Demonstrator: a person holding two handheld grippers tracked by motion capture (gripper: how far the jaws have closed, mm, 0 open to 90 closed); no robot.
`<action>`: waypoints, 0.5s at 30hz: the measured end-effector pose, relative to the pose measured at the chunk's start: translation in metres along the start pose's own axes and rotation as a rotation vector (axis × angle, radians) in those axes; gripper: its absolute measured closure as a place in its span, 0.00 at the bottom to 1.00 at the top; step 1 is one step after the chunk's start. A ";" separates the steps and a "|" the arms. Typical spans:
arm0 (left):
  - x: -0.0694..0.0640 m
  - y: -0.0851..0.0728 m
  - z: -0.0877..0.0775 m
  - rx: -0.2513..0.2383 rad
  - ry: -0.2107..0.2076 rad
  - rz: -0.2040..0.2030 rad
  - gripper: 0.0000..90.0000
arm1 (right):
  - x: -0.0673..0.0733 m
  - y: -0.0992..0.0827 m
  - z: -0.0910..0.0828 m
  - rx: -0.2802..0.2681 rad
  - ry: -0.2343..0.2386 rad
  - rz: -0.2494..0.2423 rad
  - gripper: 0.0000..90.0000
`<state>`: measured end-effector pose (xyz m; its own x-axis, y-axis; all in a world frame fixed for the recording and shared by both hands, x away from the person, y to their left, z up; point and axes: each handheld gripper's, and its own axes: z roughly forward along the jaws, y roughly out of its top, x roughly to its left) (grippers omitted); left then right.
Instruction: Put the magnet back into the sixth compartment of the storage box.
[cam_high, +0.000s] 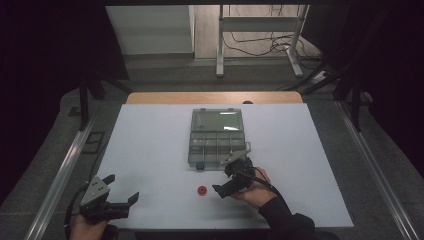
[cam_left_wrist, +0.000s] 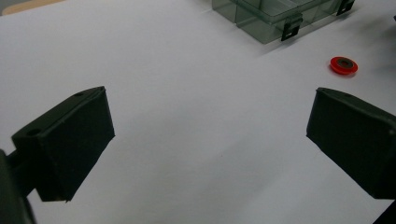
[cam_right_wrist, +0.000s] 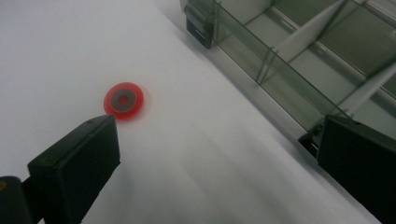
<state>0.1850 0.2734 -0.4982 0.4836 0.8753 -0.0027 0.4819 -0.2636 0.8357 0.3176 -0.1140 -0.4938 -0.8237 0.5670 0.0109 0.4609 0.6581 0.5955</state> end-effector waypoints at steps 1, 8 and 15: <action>0.000 0.000 0.000 0.000 0.000 0.000 0.02 | 0.001 0.001 0.001 0.002 -0.001 -0.003 0.00; 0.000 0.000 0.000 -0.001 -0.001 0.001 0.02 | 0.006 0.005 0.007 0.007 0.000 -0.024 0.02; 0.001 0.000 -0.001 -0.005 -0.002 -0.005 0.02 | 0.010 0.011 0.012 0.005 0.026 -0.044 0.09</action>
<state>0.1848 0.2744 -0.4981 0.4825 0.8758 -0.0084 0.4810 -0.2570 0.8382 0.3184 -0.0954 -0.4971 -0.8515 0.5243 0.0056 0.4255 0.6847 0.5917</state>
